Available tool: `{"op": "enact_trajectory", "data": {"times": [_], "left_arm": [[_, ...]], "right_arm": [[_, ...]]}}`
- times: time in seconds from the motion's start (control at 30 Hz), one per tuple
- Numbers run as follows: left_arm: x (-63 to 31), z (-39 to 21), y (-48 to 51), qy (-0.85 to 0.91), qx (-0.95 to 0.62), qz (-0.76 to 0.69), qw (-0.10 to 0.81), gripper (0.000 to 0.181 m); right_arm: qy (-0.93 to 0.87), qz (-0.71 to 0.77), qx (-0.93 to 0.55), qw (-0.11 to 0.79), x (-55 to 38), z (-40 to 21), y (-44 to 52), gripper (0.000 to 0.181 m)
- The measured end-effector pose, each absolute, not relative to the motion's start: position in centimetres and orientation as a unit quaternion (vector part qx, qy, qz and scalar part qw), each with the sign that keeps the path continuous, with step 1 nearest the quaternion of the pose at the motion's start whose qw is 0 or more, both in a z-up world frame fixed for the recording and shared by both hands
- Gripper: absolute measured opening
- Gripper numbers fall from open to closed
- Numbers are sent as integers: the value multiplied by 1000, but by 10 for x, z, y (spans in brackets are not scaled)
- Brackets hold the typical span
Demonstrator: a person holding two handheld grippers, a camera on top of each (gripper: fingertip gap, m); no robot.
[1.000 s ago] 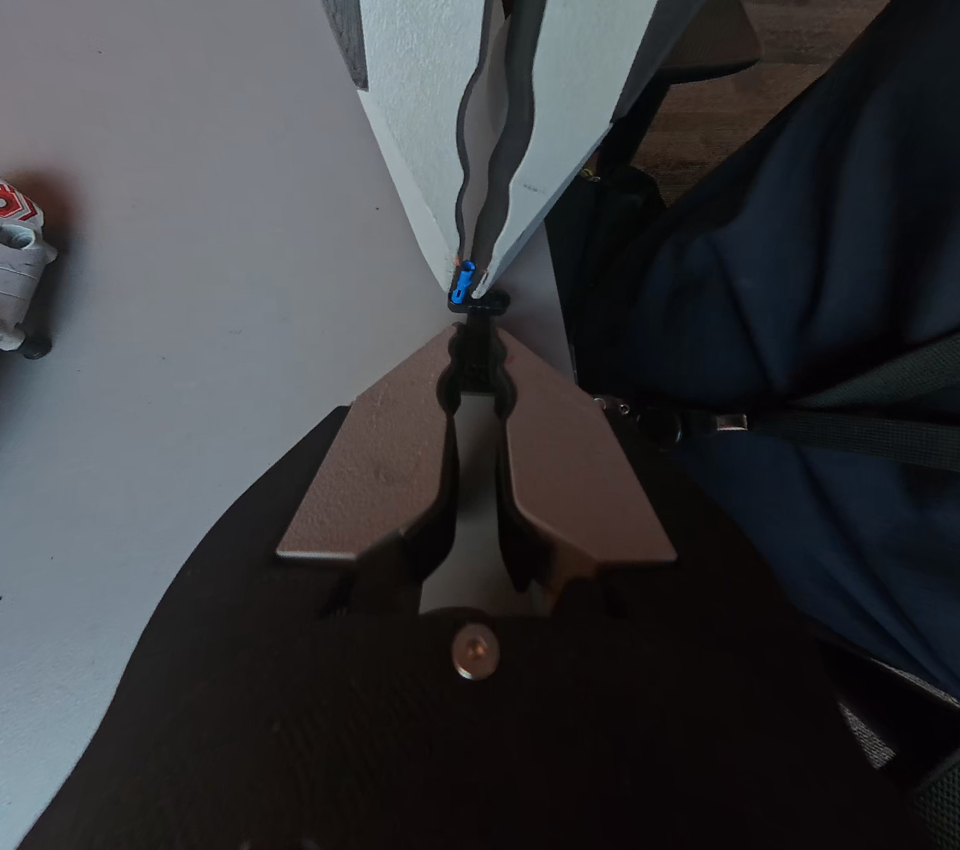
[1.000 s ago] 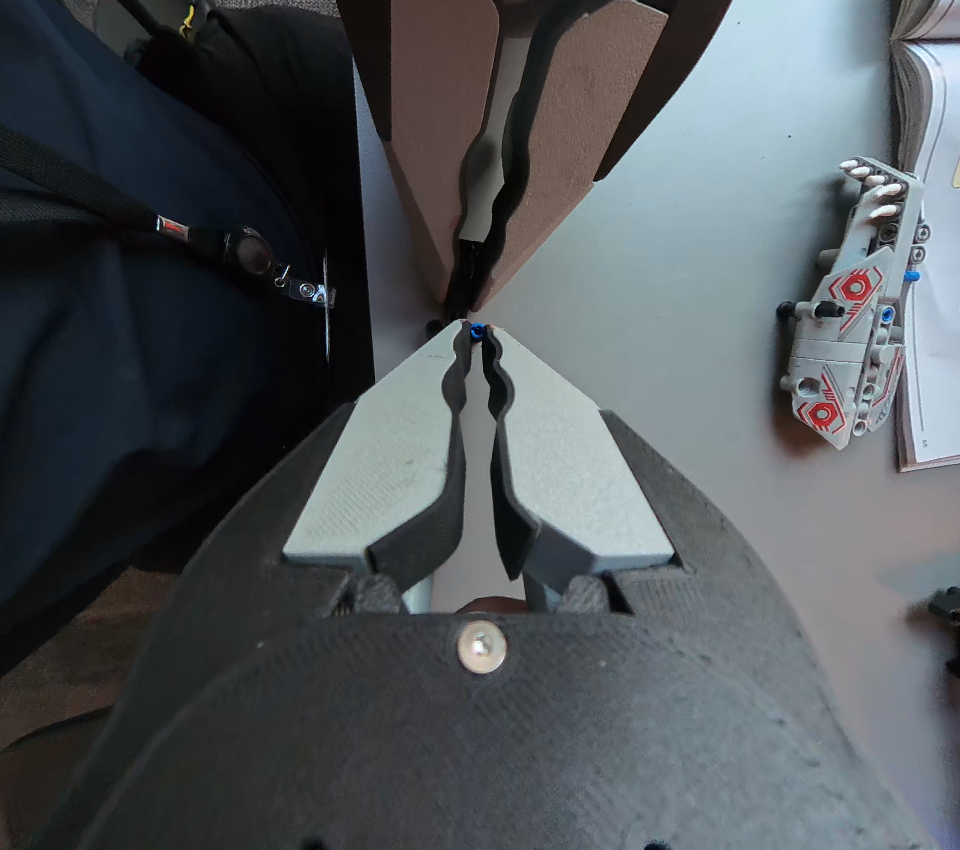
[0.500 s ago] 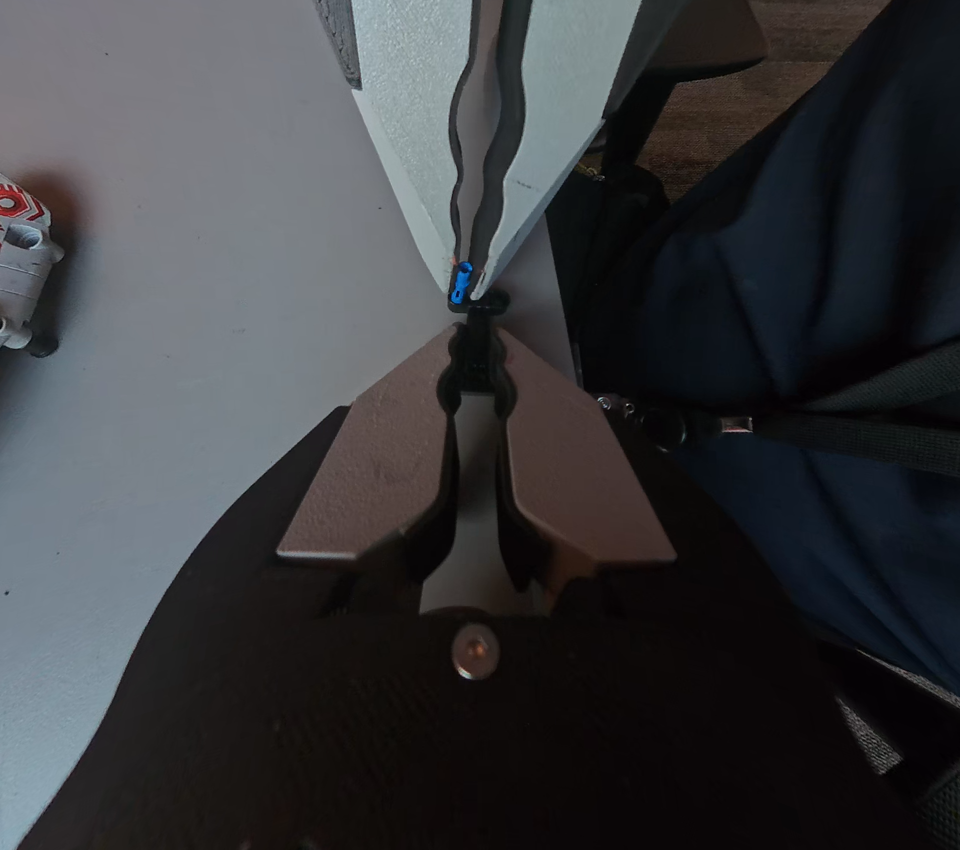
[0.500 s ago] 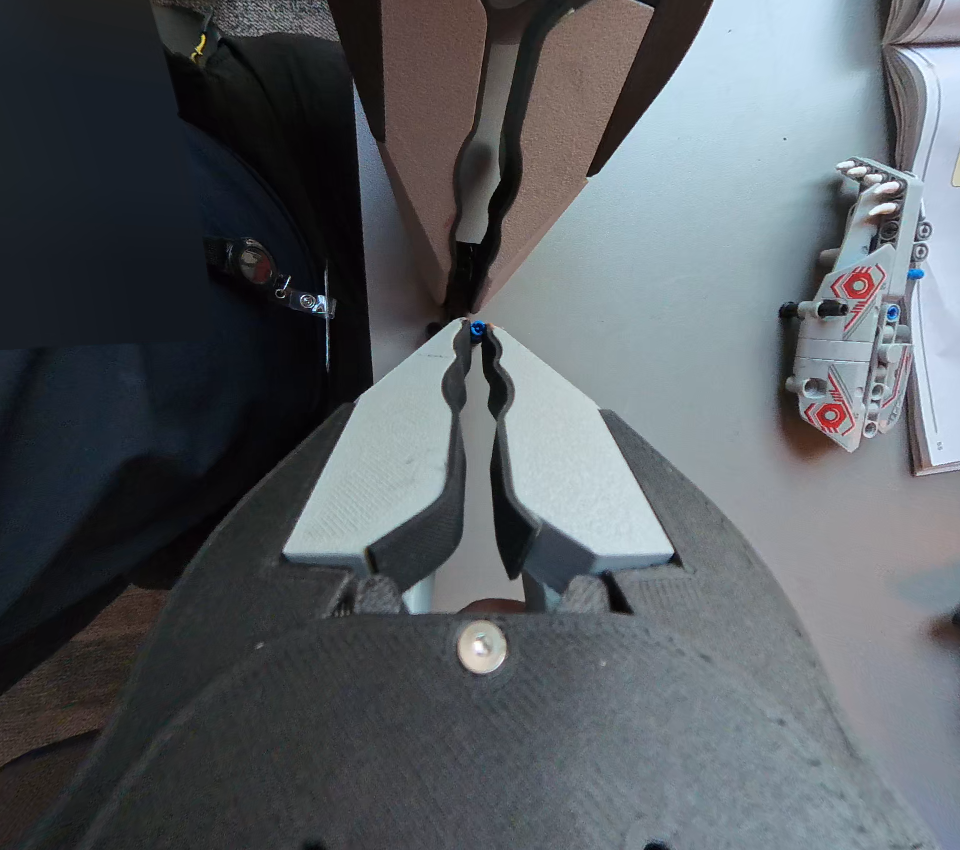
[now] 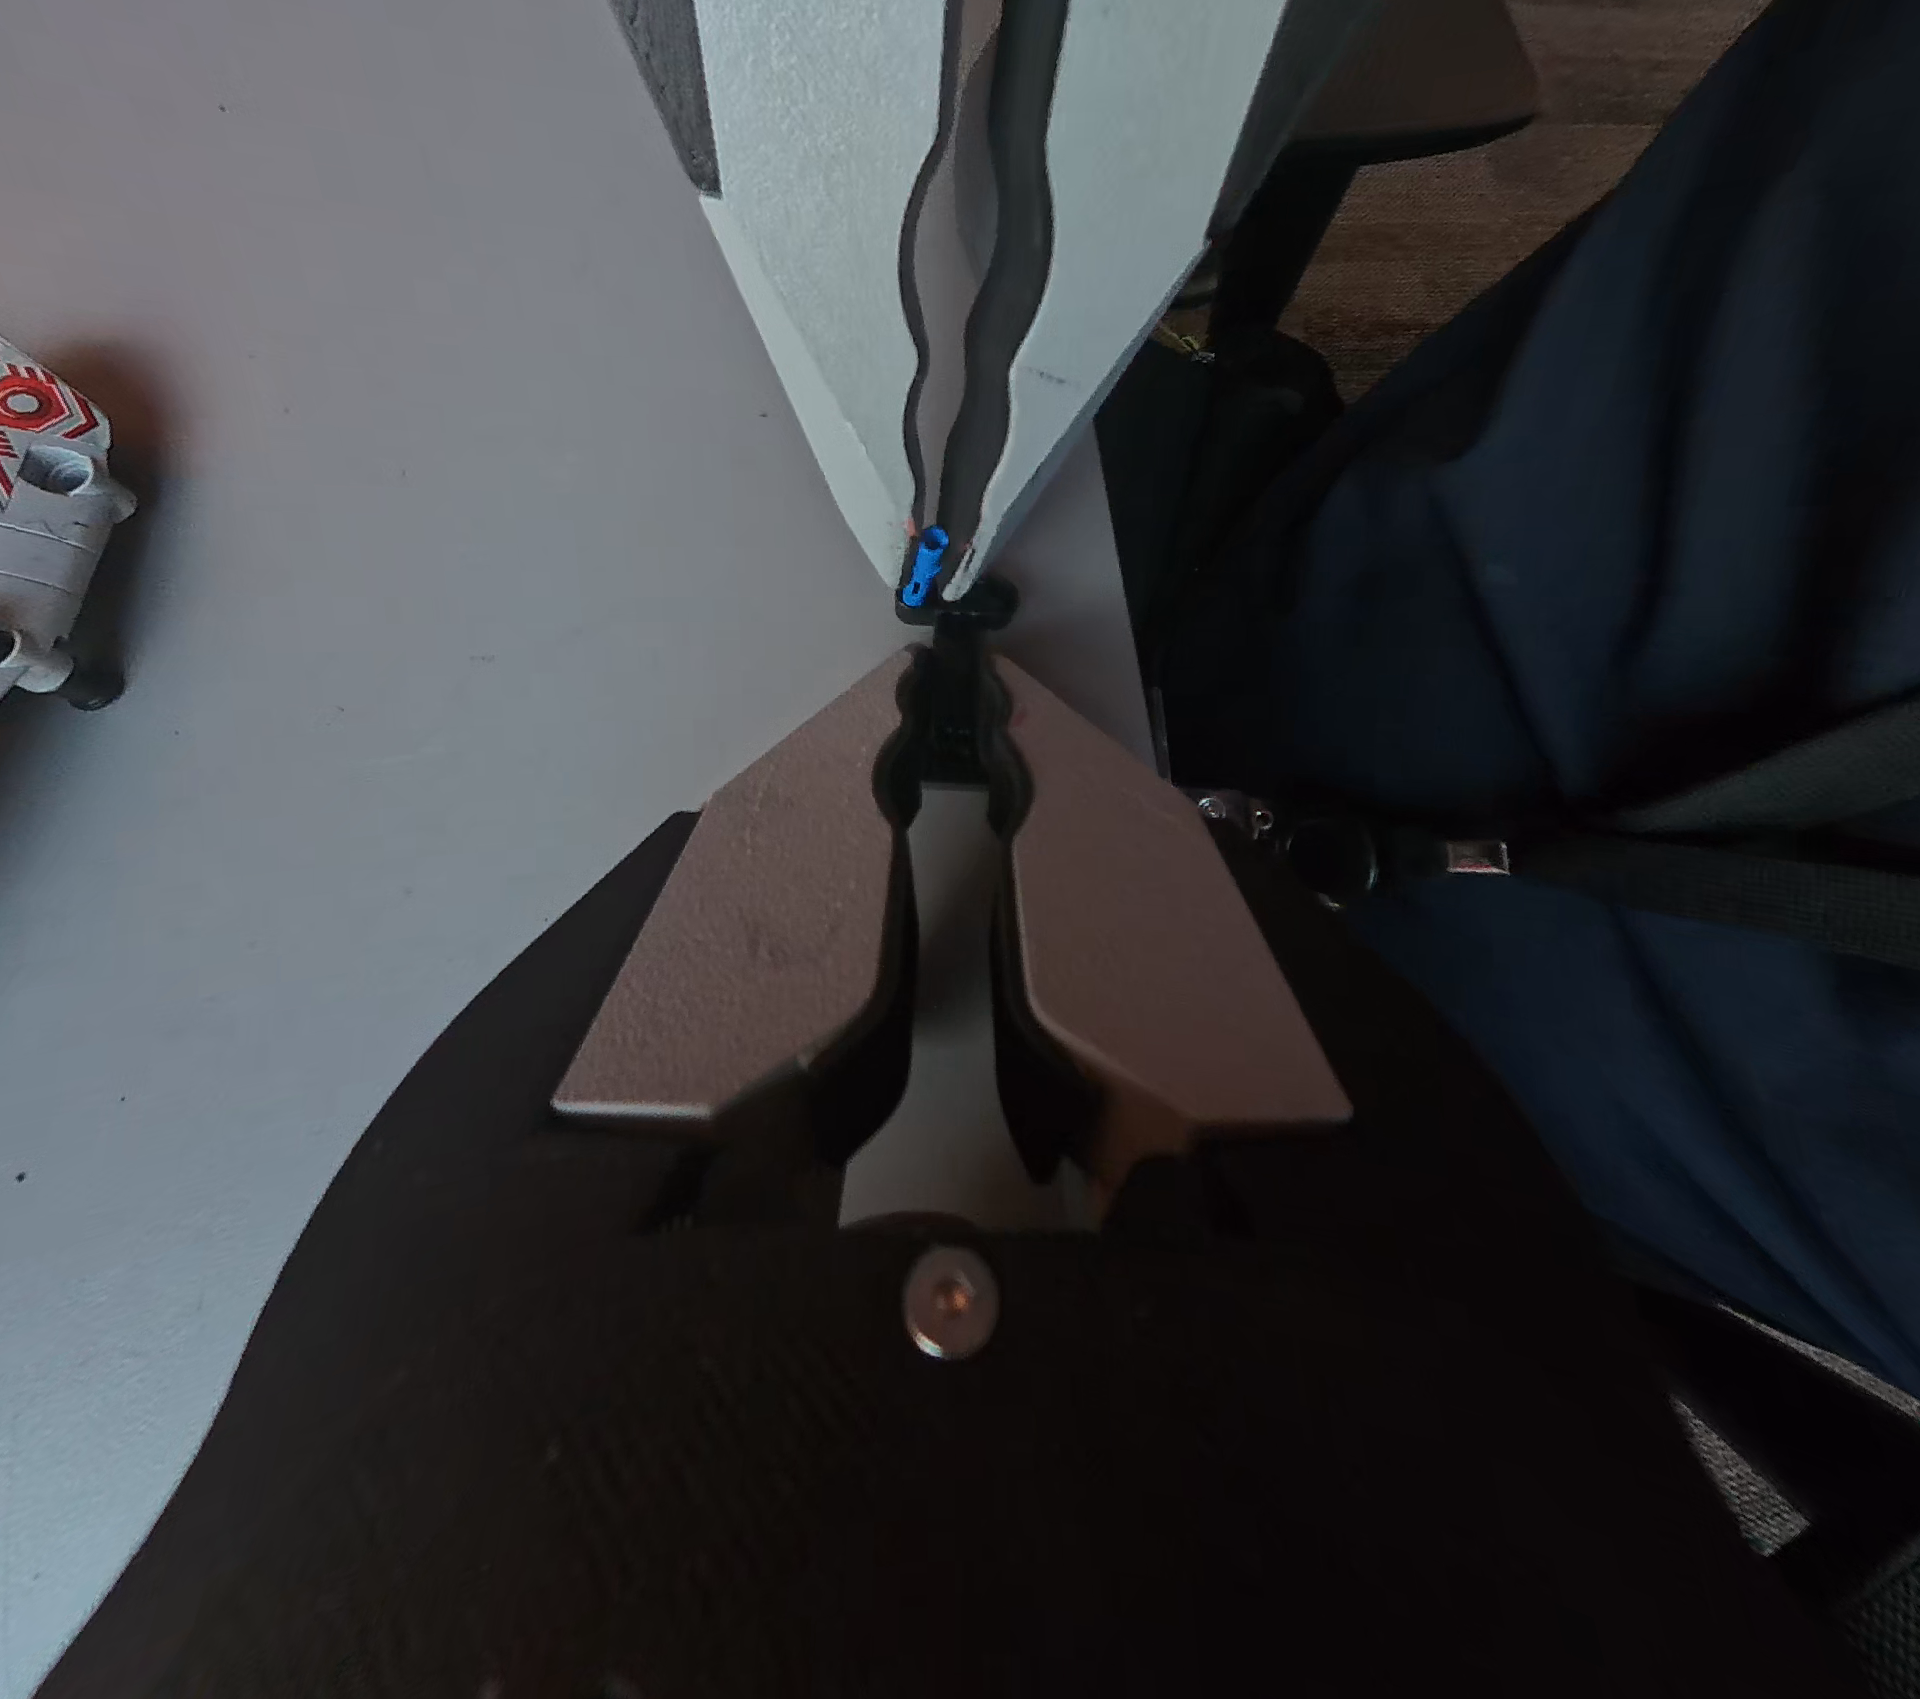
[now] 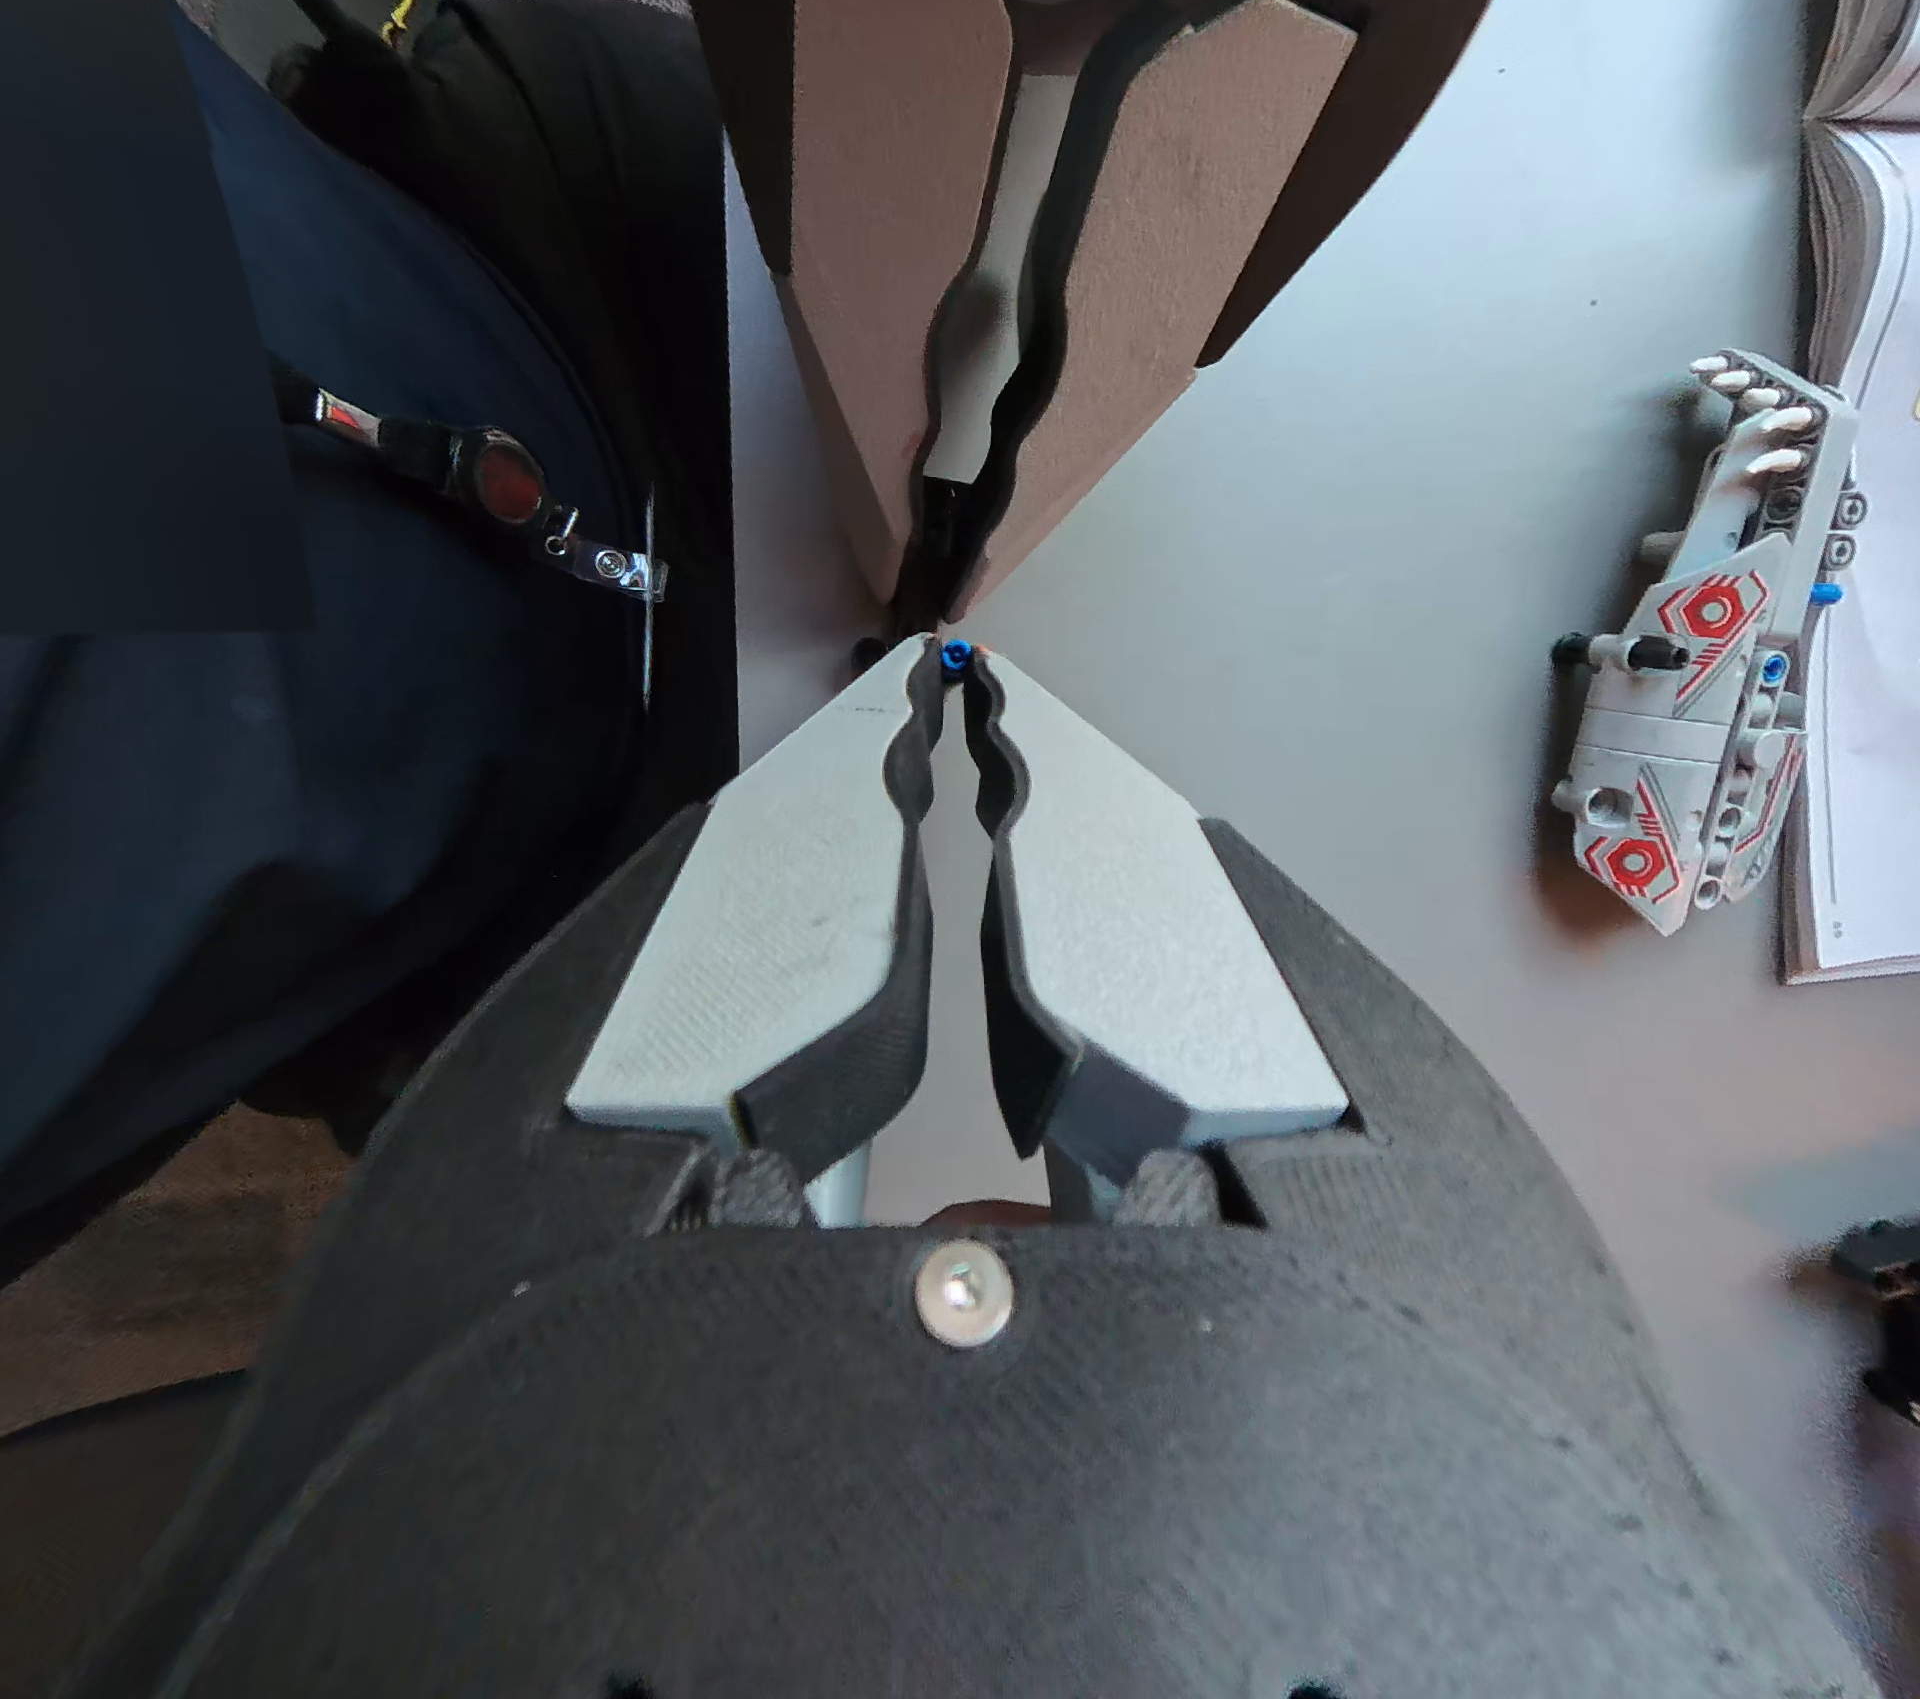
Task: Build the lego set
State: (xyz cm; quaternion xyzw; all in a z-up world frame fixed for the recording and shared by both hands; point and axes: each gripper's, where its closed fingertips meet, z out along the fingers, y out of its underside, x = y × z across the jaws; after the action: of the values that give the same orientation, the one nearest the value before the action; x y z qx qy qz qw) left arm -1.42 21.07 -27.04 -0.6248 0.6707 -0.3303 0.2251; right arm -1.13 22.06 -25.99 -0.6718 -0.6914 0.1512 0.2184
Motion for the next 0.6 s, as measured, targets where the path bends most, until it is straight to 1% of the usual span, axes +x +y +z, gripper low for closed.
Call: {"op": "enact_trajectory", "data": {"times": [0.27,0.6], "left_arm": [[-14,-270,210,674,-622,-330,225,6],[-15,-270,211,669,-626,-331,224,6]], "right_arm": [[-676,180,-678,227,-11,-260,218,2],[-681,173,-671,237,-9,-261,221,2]]}}
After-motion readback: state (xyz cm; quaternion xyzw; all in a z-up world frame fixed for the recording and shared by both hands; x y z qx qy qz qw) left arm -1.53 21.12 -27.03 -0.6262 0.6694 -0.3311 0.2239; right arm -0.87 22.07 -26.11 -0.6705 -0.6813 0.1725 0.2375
